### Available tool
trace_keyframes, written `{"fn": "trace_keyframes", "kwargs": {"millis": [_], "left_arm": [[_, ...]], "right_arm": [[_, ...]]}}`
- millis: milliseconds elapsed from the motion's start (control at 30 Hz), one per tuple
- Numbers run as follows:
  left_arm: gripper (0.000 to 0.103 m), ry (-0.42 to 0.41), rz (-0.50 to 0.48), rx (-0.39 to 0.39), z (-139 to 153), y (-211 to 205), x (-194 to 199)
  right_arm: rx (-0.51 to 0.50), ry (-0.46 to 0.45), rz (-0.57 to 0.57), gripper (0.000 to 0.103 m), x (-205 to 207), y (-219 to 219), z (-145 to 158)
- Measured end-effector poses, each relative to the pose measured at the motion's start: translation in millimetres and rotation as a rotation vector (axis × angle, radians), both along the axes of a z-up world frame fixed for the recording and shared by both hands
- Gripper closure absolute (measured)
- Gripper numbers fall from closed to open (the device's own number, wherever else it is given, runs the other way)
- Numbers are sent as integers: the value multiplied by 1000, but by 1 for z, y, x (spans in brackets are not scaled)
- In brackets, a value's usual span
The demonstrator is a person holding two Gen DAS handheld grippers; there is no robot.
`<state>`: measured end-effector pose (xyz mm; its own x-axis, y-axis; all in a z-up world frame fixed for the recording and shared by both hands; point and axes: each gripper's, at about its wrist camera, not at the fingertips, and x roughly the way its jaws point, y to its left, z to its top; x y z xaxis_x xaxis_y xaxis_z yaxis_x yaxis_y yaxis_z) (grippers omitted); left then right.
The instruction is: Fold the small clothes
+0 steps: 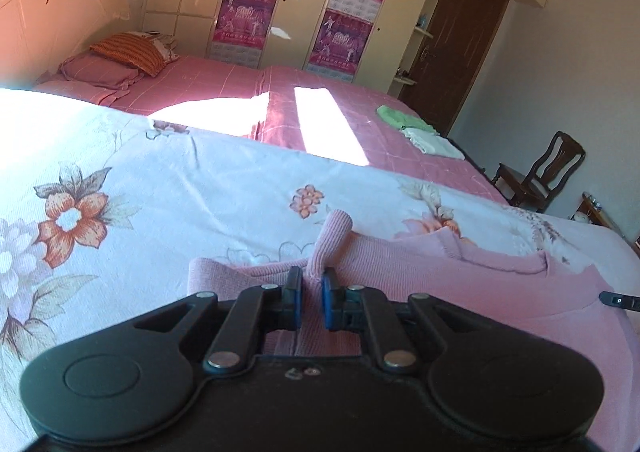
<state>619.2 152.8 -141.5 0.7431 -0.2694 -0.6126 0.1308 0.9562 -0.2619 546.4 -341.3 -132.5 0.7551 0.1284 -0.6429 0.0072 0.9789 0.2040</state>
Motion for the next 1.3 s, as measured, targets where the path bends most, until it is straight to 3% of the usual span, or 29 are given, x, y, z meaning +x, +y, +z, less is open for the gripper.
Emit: {"fn": "trace_keyframes", "kwargs": {"millis": [133, 167, 200, 267, 300, 367, 500, 567, 633, 767, 900, 1000, 1067, 1133, 1167, 1233, 1300], "left_arm": [[78, -18, 36, 24, 1, -2, -2], [69, -25, 50, 20, 4, 1, -5], [54, -46, 80, 29, 11, 4, -13], [42, -139, 119, 81, 31, -3, -33], [40, -203, 81, 96, 42, -13, -44], [34, -216, -42, 61, 50, -44, -55], [32, -170, -376, 3, 42, -134, -62], [32, -97, -457, 46, 23, -164, -55], [37, -46, -421, 145, 1, -177, -45], [38, -69, -385, 99, 5, -160, -48], [28, -141, -362, 4, 37, -136, -89], [24, -160, -390, -7, 40, -143, -119], [21, -129, -400, 9, 26, -159, -123], [22, -55, -383, 80, -2, -176, -115], [21, -97, -375, 115, -8, -180, -117], [22, -90, -378, 160, 3, -187, -118], [21, -135, -363, 103, 17, -178, -120]], "right_arm": [[14, 10, -28, 95, 2, -1, 2], [15, 15, -30, 94, 0, -3, 4], [4, 2, -48, 87, -3, -3, 10], [-50, -81, -60, 78, -19, 6, 28], [-22, -95, -29, 78, -23, 10, 33], [-5, -100, 81, 78, -26, 36, 36], [-33, -68, 287, 78, -13, 106, 24], [-77, -31, 315, 78, -2, 131, 11], [-120, -19, 277, 78, 8, 140, 0], [-150, -41, 181, 78, 5, 123, 12], [-93, -101, 238, 78, -38, 95, 33], [-84, -122, 317, 78, -75, 95, 32], [-102, -124, 368, 78, -88, 111, 21], [-142, -68, 355, 78, -82, 126, 5], [-150, -39, 317, 78, -75, 132, -5], [-110, -15, 262, 77, -67, 131, -1], [-100, -82, 229, 77, -72, 130, 14]]}}
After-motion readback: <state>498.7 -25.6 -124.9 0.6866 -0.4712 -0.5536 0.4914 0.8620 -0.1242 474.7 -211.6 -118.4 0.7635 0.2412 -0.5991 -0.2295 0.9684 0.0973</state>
